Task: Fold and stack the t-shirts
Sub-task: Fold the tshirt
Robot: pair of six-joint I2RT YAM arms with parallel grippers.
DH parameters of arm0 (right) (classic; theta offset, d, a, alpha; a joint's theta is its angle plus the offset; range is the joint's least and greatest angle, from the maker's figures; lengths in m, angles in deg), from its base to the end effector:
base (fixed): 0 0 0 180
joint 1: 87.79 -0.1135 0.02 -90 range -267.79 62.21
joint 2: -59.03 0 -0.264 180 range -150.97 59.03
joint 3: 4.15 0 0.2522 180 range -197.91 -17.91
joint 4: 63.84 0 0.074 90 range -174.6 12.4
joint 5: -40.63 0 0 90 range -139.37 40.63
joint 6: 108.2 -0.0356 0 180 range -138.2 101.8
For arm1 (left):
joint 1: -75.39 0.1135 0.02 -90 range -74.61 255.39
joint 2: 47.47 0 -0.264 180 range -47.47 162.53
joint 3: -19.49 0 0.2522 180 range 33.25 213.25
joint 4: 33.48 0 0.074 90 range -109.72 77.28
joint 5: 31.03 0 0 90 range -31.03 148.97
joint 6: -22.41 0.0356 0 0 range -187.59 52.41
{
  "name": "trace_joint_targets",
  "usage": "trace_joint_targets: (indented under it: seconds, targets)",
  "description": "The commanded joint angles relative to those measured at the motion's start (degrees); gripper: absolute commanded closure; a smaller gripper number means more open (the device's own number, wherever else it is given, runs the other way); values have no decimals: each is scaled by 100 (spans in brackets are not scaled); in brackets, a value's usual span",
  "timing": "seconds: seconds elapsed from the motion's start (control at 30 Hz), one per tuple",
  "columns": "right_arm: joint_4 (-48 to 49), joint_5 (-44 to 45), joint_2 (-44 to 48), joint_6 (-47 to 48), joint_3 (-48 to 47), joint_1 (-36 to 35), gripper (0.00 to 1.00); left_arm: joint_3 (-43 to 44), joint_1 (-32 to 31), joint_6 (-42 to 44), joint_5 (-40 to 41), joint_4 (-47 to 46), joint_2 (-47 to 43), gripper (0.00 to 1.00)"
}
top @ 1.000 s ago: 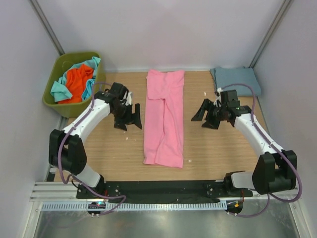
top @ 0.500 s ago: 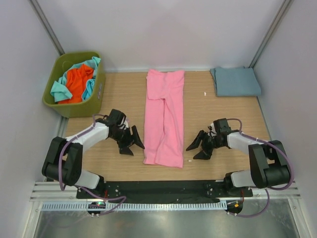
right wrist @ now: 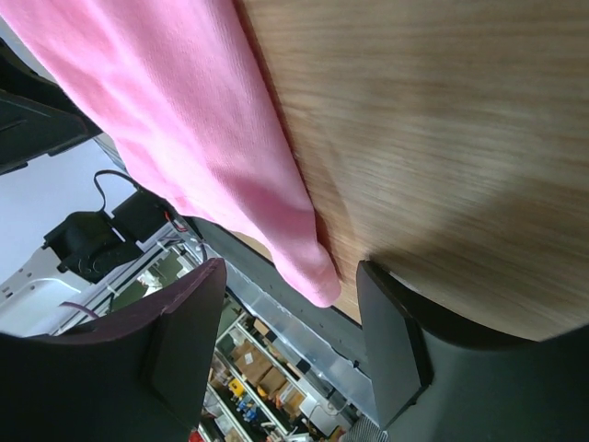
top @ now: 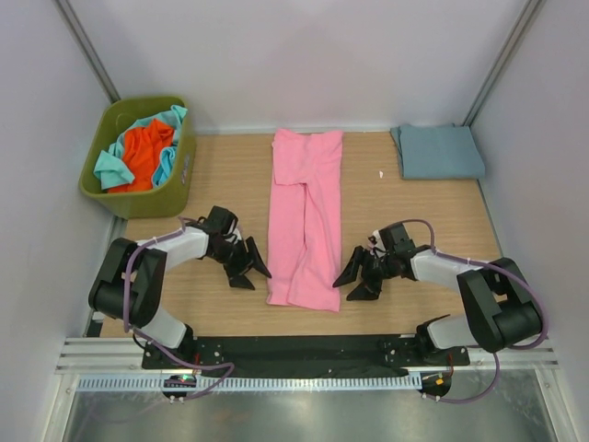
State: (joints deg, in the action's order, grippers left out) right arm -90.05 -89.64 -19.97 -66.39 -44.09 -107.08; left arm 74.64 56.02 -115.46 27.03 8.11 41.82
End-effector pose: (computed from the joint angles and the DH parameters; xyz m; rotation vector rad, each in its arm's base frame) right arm 0.1885 0.0904 0.1218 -0.4886 -2.8129 -1.2142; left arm 0.2307 -0.1011 0.1349 0.6136 -2.8384 0.8927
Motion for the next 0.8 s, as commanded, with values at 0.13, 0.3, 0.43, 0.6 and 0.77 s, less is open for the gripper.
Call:
trace_joint_targets:
  seconds: [0.13, 0.3, 0.43, 0.6, 0.77]
  targets:
    - [23, 248, 184, -112, 121, -277, 37, -51, -207, -152, -154, -252, -44, 39]
    - [155, 239, -62, -174, 78, -426, 39, -96, -338, -160, -119, -252, -18, 39]
    - [322, 265, -229, -218, 42, -506, 42, -113, -409, -178, -58, -270, 53, 40]
    - [506, 266, -326, -271, 16, -567, 47, -105, -567, -257, -93, -384, 123, 43]
    - [559, 300, -370, -271, 33, -576, 48, -104, -743, -336, -137, -437, 193, 51]
